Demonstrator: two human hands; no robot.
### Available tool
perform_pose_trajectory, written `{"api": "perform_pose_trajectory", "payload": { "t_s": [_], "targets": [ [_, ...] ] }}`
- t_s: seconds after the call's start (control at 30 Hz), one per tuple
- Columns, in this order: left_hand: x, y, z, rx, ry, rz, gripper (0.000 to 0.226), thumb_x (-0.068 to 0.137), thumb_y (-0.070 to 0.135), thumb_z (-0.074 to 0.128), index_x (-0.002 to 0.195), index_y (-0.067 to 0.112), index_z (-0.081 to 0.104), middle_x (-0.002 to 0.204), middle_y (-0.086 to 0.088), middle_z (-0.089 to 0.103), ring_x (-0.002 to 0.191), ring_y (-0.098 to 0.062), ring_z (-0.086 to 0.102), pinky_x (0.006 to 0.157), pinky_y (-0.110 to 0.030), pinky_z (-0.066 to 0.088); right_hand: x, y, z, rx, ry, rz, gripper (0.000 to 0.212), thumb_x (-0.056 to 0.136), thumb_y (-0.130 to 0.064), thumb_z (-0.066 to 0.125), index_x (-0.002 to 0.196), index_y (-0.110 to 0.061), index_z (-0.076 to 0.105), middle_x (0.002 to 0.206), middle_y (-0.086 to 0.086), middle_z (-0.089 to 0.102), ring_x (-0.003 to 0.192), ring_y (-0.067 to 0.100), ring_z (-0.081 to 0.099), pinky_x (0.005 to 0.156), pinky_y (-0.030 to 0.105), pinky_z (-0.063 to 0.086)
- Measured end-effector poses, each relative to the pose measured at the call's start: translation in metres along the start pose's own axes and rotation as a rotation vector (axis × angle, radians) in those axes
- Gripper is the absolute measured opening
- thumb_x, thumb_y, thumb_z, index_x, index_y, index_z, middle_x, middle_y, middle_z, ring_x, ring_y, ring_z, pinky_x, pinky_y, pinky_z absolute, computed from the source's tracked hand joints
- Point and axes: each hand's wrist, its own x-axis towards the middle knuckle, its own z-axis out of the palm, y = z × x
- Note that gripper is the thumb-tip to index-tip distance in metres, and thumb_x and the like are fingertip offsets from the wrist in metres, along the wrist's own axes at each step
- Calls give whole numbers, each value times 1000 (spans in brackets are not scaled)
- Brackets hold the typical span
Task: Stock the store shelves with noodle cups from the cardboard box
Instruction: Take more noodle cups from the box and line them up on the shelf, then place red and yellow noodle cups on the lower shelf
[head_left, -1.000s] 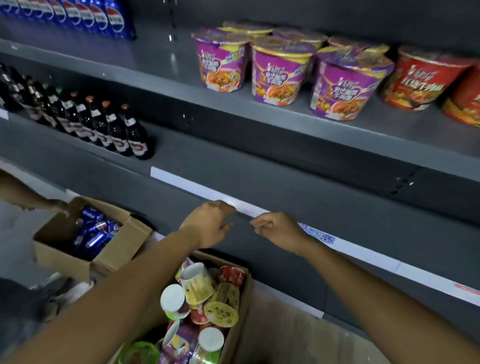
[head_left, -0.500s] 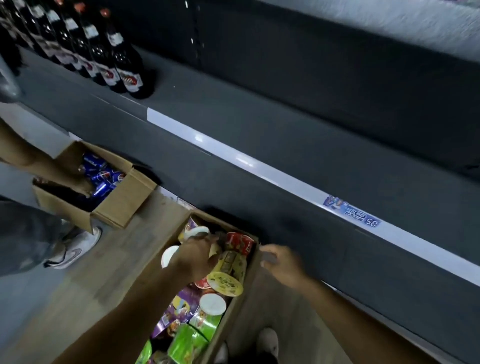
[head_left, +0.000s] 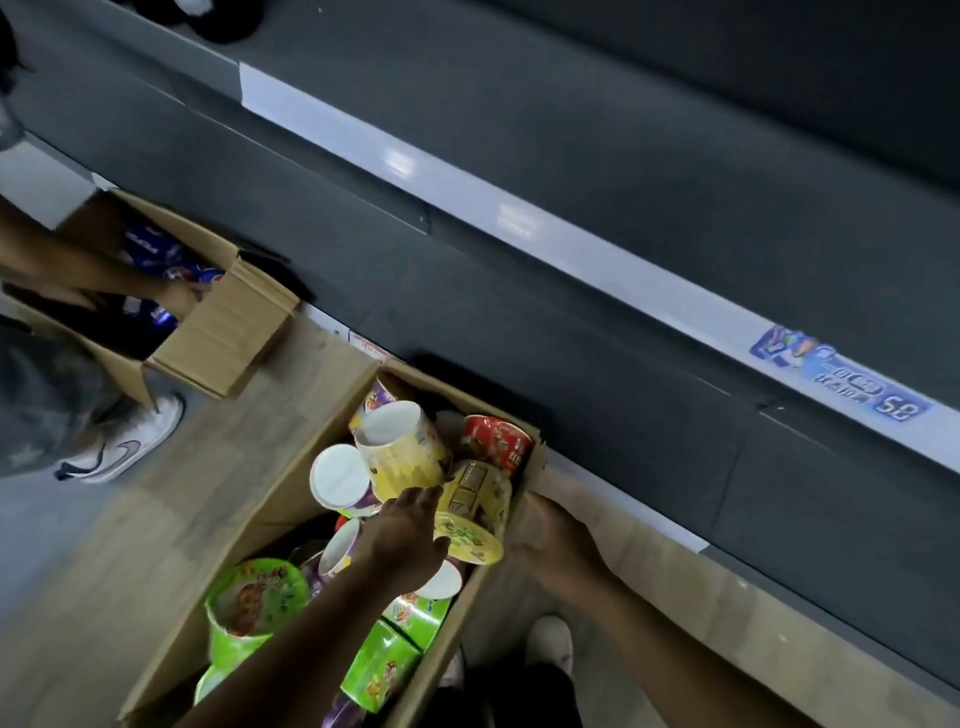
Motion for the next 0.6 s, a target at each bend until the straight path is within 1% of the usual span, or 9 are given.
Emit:
{"api": "perform_pose_trajectory", "payload": {
  "t_s": [0.07,0.13,0.23,0.3,0.37,0.47,0.53,0.6],
  "targets": [
    [12,-5,12,-7,5,-1,69,91,38,54,149,20,22,149,-5,34,130,-27,40,102,-36,40,14,9,16,15,14,19,69,85,-18,67,144,-28,31,141,-7,43,132,14,40,98,21,38],
    [24,-10,24,-24,7,4,71,90,37,56,150,19,21,150,-5,34,131,-28,40,103,-37,40,27,18,31,50,11,36,77,83,-17,69,146,-30,26,141,-8,42,132,13,40,100,23,38],
    [42,-17,42,-43,3,1,76,88,34,60,150,20,18,150,-7,33,131,-30,40,102,-40,42,48,33,52,92,-17,74,81,82,-17,70,146,-32,24,144,-7,41,134,16,39,103,28,38],
    [52,-19,52,-47,8,-2,79,88,32,60,151,21,14,151,-8,32,132,-31,39,102,-39,42,60,43,64,111,-40,104,84,81,-18,71,147,-33,21,145,-6,40,134,17,39,103,30,39],
    [58,-20,59,-31,17,-8,81,89,31,60,151,22,8,152,-9,30,131,-31,40,100,-38,42,69,50,74,125,-53,117,88,81,-17,71,148,-35,17,146,-6,40,135,18,38,103,30,38],
    [63,-19,67,-4,24,-5,81,90,31,58,152,23,5,151,-10,31,127,-31,45,94,-36,44,79,60,86,149,-61,116,92,80,-22,72,147,-42,12,147,-8,39,135,17,38,105,35,41],
    [66,-17,70,-13,45,1,80,90,31,57,152,24,7,151,-9,32,126,-31,46,92,-36,46,80,61,87,165,-69,135,93,81,-24,71,147,-43,8,148,-8,38,136,18,38,105,38,41],
    [70,-17,73,-10,72,6,76,90,33,57,151,24,13,149,-8,35,126,-30,46,94,-36,46,79,59,83,185,-99,171,91,86,-21,67,149,-39,4,149,-4,36,137,21,36,107,39,38]
  ]
}}
